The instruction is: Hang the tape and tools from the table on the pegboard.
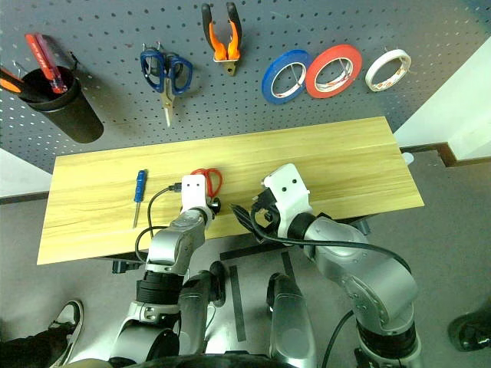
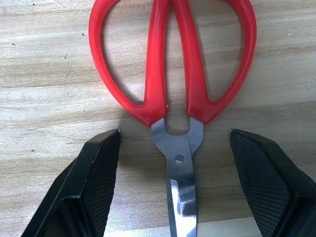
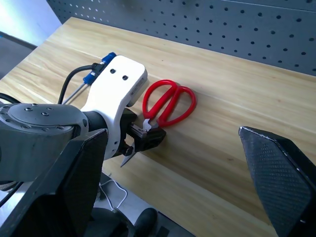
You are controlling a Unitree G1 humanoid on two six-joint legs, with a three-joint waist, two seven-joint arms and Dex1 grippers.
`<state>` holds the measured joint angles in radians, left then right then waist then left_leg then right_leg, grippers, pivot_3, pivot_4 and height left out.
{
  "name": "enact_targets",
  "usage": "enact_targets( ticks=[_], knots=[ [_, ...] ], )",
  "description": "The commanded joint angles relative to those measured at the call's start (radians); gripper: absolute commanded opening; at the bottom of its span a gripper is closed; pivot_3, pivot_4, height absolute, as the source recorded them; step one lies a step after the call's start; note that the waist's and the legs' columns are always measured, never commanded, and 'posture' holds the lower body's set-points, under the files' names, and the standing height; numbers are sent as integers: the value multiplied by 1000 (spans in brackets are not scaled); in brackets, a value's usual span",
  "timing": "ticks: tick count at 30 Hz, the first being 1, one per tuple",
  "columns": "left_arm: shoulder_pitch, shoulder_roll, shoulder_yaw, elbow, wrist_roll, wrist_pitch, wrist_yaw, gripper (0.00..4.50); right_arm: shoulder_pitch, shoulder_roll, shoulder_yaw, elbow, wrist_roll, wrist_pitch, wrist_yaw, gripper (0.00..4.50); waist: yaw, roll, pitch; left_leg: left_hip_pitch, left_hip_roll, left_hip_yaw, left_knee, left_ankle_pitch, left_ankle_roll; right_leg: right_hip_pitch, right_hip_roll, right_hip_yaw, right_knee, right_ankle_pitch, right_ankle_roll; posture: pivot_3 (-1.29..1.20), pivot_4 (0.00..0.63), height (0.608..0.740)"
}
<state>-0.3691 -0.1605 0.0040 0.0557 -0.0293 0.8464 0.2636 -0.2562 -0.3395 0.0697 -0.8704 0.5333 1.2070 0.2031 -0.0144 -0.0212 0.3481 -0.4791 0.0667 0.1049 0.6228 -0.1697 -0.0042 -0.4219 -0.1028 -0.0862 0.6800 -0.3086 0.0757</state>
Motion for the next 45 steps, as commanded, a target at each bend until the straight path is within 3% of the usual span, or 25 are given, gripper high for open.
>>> enact_targets(
  ticks=[1,8,11,17,18,26,34,45],
  knots=[
    [90,-14,-10,92,12,42,-2,3641,-5,9,-2,-61,19,-1,-7,4441,0,0,0,0,0,0,0,0,0,0,0,0,0,0,0,-72,397,717],
    [101,-15,-4,101,16,40,-1,3641,-7,13,-6,-66,26,7,-15,4441,0,0,0,0,0,0,-1,0,0,-1,0,0,-4,0,0,-73,404,717],
    [104,-15,-2,102,8,25,-15,3057,-9,15,-6,-68,30,10,-20,4500,0,0,0,1,0,-1,-5,0,0,0,0,0,-11,0,-1,-74,406,717],
    [107,-17,-3,96,7,34,-23,1194,-10,13,-9,-69,36,15,-29,4500,2,0,0,1,-1,0,-9,0,1,5,0,-1,-16,1,1,-76,408,717],
    [107,-17,-4,96,7,34,-24,1059,-10,12,-9,-68,36,15,-31,4500,1,1,0,1,-1,0,-10,0,1,5,0,-1,-16,1,1,-76,408,717],
    [108,-17,-14,82,8,31,-44,1061,-13,10,-2,-59,32,6,-35,4500,1,1,0,1,-1,0,-10,0,1,5,0,-1,-17,1,1,-71,401,717],
    [153,-5,-85,-98,-7,-33,-114,1061,-9,4,7,-47,24,-8,-34,4500,0,1,1,-1,-1,0,-12,-1,1,3,0,-1,-18,1,1,-63,391,717],
    [186,91,-227,-301,42,-266,-174,1061,-9,-19,13,-23,6,-38,-25,4500,1,0,2,-10,-1,1,-11,-1,1,-5,0,-2,-17,2,2,-65,369,717]
  ],
)
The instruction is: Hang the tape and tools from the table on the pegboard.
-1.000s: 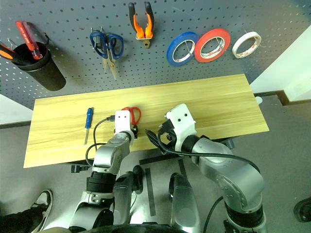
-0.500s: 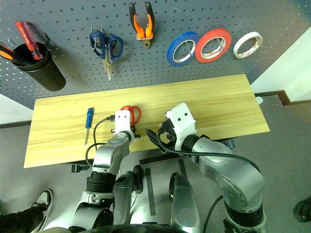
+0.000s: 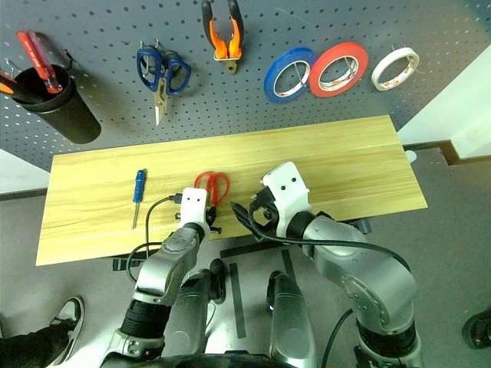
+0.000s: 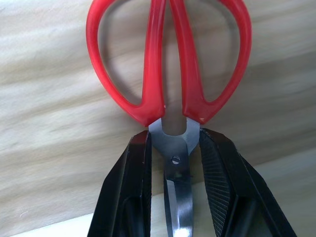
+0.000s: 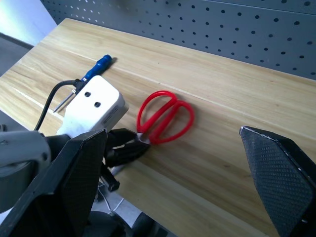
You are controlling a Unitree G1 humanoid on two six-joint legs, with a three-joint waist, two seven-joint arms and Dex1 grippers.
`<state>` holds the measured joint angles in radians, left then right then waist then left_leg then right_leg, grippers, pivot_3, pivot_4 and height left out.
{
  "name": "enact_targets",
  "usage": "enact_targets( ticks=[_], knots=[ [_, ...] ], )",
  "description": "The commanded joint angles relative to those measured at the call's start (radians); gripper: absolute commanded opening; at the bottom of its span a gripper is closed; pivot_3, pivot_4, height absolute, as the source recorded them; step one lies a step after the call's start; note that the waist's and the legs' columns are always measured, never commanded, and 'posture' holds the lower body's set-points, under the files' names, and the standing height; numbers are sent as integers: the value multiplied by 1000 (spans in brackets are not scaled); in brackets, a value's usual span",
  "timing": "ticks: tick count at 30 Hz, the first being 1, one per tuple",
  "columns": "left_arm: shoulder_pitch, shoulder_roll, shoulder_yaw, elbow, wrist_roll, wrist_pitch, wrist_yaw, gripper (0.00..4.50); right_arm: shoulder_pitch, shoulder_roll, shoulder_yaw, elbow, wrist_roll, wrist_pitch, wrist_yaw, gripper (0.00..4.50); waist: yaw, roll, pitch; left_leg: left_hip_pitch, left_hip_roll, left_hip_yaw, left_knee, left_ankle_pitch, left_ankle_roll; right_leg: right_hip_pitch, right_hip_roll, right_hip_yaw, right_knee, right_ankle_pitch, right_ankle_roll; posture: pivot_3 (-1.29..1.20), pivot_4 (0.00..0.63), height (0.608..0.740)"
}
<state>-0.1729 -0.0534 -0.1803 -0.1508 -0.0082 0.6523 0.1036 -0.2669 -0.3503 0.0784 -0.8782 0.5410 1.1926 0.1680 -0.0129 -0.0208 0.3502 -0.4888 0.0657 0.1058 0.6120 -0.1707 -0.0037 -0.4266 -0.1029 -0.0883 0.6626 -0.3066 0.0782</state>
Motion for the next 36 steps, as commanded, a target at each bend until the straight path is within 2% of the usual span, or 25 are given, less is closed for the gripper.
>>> enact_targets(
  ticks=[1,11,17,29,36],
  knots=[
    [-20,-10,-59,-120,31,-86,-21,1061,1,-10,-1,-16,0,-24,13,4500,-1,0,0,-1,0,0,0,0,0,0,0,0,0,0,0,-64,368,717],
    [-49,64,-153,-183,132,-259,-78,1061,-21,-83,-89,7,11,-63,87,4500,-1,0,0,-1,-1,0,0,0,0,-1,1,-1,1,0,1,-55,328,717],
    [-15,153,-184,-178,242,-453,-75,1061,-27,-110,-100,31,2,-105,100,4500,-1,0,0,-1,-1,0,1,0,0,-1,2,-1,1,0,1,-53,321,717],
    [4,222,-59,-202,390,-831,56,1061,-14,-133,-127,42,19,-166,146,4500,1,0,-1,-1,-1,0,3,0,0,0,1,-2,3,1,1,-27,307,717],
    [-49,217,39,-170,412,-857,94,1061,-4,-143,-108,54,6,-184,145,4500,2,0,-2,-1,-1,0,5,1,1,1,2,-2,4,1,2,-20,305,717]
  ],
)
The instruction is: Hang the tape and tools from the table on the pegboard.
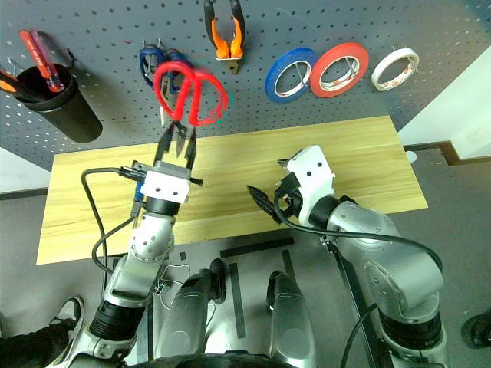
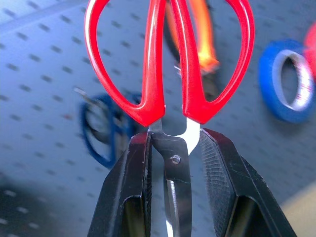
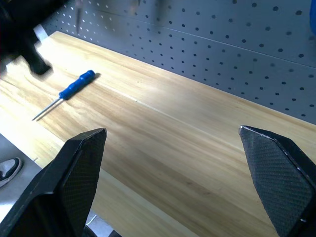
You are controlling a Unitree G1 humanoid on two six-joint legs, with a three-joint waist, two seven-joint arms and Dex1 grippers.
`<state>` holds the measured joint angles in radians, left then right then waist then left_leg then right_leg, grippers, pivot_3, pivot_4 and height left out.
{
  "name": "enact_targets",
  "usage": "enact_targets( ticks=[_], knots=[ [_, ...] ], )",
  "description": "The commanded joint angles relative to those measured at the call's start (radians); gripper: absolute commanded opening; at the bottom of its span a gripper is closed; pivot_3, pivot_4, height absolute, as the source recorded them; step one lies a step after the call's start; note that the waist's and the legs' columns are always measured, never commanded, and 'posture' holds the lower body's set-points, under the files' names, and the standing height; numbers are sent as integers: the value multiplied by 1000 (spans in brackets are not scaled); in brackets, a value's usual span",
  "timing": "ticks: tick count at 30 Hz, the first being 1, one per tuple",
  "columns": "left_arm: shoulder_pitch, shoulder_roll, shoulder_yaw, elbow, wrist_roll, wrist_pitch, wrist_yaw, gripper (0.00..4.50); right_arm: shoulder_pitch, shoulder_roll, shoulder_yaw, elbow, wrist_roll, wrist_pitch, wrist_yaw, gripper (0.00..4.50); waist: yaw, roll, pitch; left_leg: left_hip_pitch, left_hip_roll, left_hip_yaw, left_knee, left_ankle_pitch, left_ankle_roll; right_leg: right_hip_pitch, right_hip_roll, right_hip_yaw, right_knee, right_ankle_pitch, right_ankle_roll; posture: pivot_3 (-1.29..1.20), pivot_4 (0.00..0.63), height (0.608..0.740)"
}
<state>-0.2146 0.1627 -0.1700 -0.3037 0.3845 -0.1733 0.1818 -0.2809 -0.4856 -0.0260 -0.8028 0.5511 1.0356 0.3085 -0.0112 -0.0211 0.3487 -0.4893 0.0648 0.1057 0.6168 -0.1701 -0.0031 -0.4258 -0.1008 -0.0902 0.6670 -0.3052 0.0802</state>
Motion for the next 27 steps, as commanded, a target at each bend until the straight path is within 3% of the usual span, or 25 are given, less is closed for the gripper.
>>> enact_targets(
  ticks=[1,11,27],
  knots=[
    [-9,0,39,-10,20,-30,19,1061,12,-8,-4,-21,-4,-29,4,4500,0,0,0,0,0,0,0,0,0,0,0,0,0,0,0,-19,304,717],
    [-36,11,121,73,58,-20,62,1061,16,20,-37,-61,61,-50,17,4500,0,0,0,0,0,-1,8,0,0,1,0,0,6,0,0,-26,309,717],
    [-98,38,163,155,81,-63,113,1061,-12,84,-83,-73,159,-234,26,4500,0,0,-1,1,1,-2,16,0,2,1,0,0,16,0,0,-25,313,717]
  ],
)
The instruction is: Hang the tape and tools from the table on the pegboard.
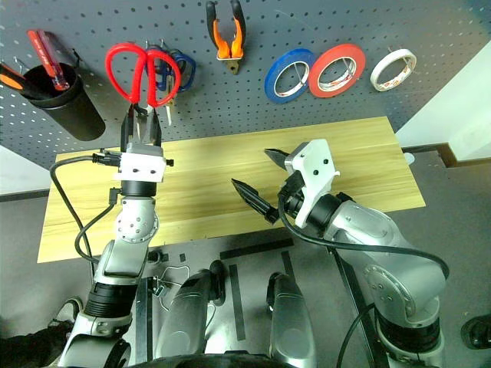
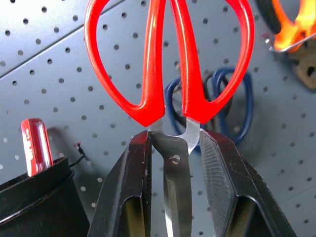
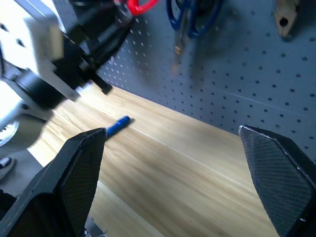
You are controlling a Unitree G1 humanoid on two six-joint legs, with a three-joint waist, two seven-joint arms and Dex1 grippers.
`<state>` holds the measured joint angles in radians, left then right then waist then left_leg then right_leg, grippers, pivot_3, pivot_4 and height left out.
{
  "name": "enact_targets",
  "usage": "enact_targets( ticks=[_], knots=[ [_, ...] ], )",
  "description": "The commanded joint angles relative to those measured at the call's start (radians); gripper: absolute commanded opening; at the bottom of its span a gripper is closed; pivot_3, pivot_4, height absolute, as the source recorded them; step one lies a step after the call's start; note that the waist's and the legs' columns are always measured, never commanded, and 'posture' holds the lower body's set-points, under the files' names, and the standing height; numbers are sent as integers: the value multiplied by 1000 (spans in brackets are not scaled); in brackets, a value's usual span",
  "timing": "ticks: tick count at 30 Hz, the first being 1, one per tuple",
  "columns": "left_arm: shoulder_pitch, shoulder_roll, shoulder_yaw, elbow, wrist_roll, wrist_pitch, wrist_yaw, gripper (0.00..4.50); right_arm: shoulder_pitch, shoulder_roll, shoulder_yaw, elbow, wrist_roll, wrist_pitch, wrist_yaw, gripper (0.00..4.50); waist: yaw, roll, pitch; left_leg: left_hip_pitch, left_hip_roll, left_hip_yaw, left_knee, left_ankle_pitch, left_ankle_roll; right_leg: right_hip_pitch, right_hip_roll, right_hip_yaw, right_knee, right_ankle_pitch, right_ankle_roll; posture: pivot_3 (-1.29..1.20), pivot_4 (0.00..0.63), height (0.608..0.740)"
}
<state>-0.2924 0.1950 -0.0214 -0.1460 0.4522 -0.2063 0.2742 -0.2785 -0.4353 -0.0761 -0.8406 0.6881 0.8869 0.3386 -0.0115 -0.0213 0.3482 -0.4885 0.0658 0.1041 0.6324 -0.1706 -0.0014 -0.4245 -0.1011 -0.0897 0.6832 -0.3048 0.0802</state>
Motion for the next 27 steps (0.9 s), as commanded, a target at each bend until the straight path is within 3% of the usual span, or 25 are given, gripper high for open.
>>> enact_targets(
  ticks=[1,27],
  knots=[
    [-25,8,16,3,12,-32,23,1061,-16,43,-36,-35,22,-108,-4,4500,0,0,0,0,0,0,0,0,0,0,0,0,0,0,0,-26,316,717],
    [-47,-40,-32,105,20,-52,44,1061,6,32,29,-35,3,-199,-26,4500,-1,0,0,7,0,1,0,0,0,6,-1,1,2,0,0,-35,315,717]
  ],
)
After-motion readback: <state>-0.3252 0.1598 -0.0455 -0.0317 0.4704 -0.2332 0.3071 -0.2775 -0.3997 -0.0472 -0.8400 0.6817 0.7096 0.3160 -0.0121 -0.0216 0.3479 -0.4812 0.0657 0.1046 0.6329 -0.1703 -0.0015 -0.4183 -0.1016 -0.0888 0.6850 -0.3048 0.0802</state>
